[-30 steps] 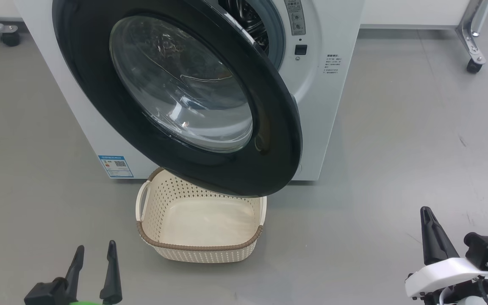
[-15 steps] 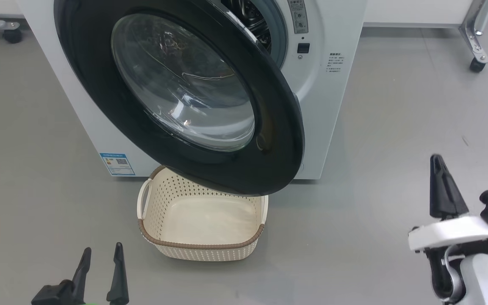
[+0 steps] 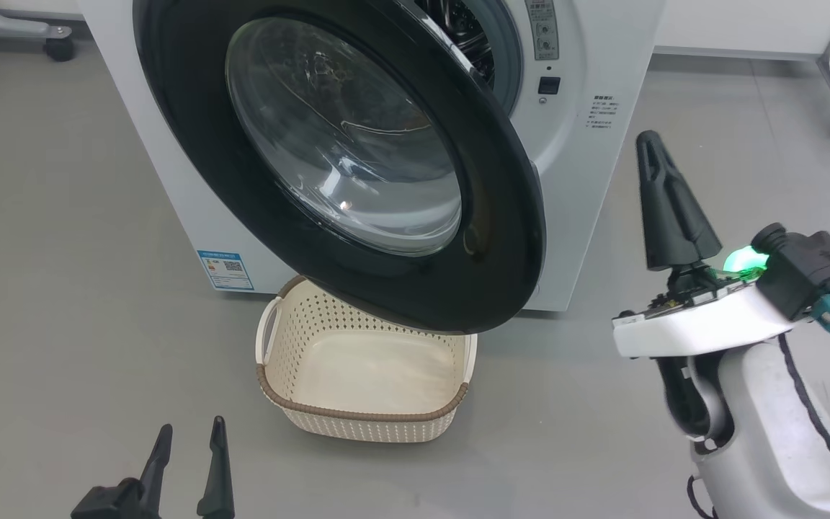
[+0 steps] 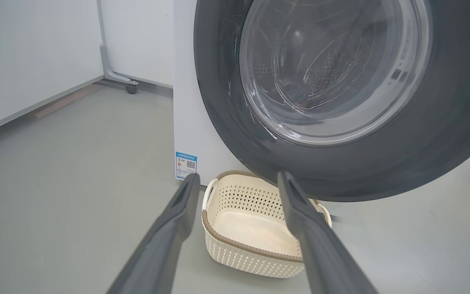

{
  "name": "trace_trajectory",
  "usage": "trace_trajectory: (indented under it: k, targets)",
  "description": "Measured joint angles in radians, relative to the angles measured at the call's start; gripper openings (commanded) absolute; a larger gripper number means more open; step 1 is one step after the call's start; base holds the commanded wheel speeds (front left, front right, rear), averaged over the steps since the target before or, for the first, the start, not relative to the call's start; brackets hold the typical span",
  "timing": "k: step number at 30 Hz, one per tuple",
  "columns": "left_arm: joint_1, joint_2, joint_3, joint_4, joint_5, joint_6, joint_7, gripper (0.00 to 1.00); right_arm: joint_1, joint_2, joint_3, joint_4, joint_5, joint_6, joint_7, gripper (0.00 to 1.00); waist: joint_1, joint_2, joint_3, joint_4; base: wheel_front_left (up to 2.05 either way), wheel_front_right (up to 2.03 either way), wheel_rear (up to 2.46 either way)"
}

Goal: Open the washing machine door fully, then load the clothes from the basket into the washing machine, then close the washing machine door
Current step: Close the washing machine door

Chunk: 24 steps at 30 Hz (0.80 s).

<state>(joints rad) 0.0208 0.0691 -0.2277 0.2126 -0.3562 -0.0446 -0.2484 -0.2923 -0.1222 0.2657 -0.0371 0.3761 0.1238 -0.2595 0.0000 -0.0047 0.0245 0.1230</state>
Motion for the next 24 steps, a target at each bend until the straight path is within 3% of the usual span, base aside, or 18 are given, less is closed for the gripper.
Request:
trace_trajectory:
  k: [13, 24]
  targets:
    - [0.0, -0.007, -0.004, -0.001, 0.024, -0.012, 0.0, 1.0, 0.0, -0.035, 0.234, 0.063, 0.026, 0.0, 0.0, 0.0, 0.0, 0.0, -0.005, 0.039, 0.0, 0.0, 0.0]
    - [-0.007, -0.016, -0.017, -0.012, 0.024, -0.02, 0.0, 1.0, 0.0, -0.041, 0.252, 0.148, 0.057, 0.0, 0.0, 0.0, 0.0, 0.0, 0.027, 0.081, 0.0, 0.0, 0.0]
